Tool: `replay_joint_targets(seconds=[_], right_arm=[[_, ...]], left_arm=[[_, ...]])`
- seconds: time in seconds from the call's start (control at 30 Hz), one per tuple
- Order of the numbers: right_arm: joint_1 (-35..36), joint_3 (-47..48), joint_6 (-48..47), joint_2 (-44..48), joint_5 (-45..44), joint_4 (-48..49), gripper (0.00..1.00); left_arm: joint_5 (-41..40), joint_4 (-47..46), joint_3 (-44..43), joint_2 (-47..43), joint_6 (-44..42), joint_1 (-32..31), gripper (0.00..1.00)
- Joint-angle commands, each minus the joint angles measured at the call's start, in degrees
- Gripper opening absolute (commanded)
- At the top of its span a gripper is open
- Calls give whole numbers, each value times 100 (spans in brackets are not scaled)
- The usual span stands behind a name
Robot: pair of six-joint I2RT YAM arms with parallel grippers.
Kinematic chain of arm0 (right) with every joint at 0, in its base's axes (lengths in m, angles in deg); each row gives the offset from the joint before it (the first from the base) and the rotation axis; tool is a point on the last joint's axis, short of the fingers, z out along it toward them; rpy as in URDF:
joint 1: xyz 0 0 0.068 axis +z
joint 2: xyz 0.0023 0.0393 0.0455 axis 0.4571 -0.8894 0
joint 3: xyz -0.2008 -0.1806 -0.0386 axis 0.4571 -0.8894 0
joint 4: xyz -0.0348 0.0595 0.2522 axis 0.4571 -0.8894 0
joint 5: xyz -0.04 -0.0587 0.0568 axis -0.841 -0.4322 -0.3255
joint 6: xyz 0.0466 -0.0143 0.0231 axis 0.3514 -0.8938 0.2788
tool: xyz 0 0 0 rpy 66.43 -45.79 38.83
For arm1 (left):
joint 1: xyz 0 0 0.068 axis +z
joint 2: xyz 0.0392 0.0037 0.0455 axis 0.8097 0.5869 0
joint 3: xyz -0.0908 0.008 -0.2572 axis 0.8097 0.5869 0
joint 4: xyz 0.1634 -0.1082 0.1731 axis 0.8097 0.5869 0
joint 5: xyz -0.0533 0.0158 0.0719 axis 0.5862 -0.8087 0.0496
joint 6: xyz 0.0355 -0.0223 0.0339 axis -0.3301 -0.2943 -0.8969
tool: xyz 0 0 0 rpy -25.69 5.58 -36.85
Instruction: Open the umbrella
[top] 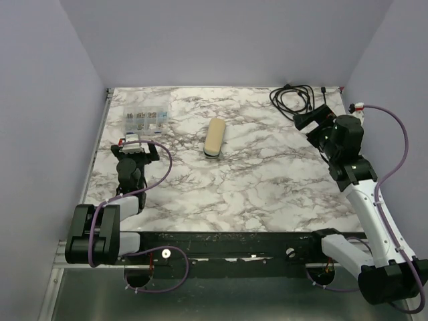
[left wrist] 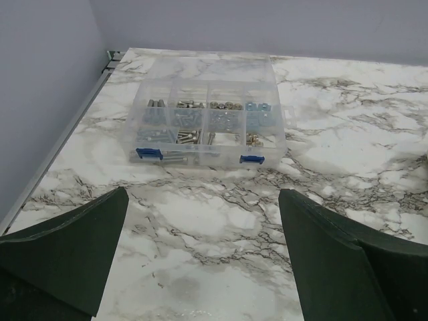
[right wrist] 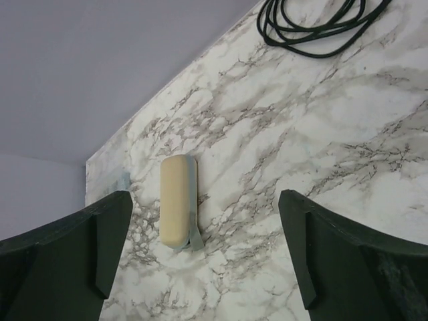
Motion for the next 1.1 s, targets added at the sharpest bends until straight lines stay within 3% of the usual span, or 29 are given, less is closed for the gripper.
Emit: replay_joint_targets(seconds=[0.0, 0.23, 0.57, 0.67, 0.73, 0.83, 0.9, 1.07], right_arm=[[23, 359, 283, 125, 580, -996, 100], [23, 577, 110, 97, 1178, -1425, 100], [23, 788, -374, 178, 1227, -1844, 100], [23, 836, -398, 92, 1273, -1868, 100], [20, 837, -386, 22, 1312, -1840, 100], [23, 776, -302, -121, 1466, -1661, 100], [23, 771, -218, -249, 1612, -1537, 100], [32, 744, 188, -579, 1914, -1150, 100]], left_arm=[[83, -184, 73, 4, -8, 31, 99], [83, -188, 68, 7, -7, 31, 98], [442, 87, -18, -177, -132, 31, 98], [-4, 1944, -605, -871, 205, -9, 99], [-845, 4003, -1485, -1120, 1238, -4, 99], [-1713, 8548, -3466, -818, 3176, -4, 99], [-1823, 10013, -4470, -381, 3812, 24, 98], [-456, 9359, -4287, -829, 2971, 40, 99]])
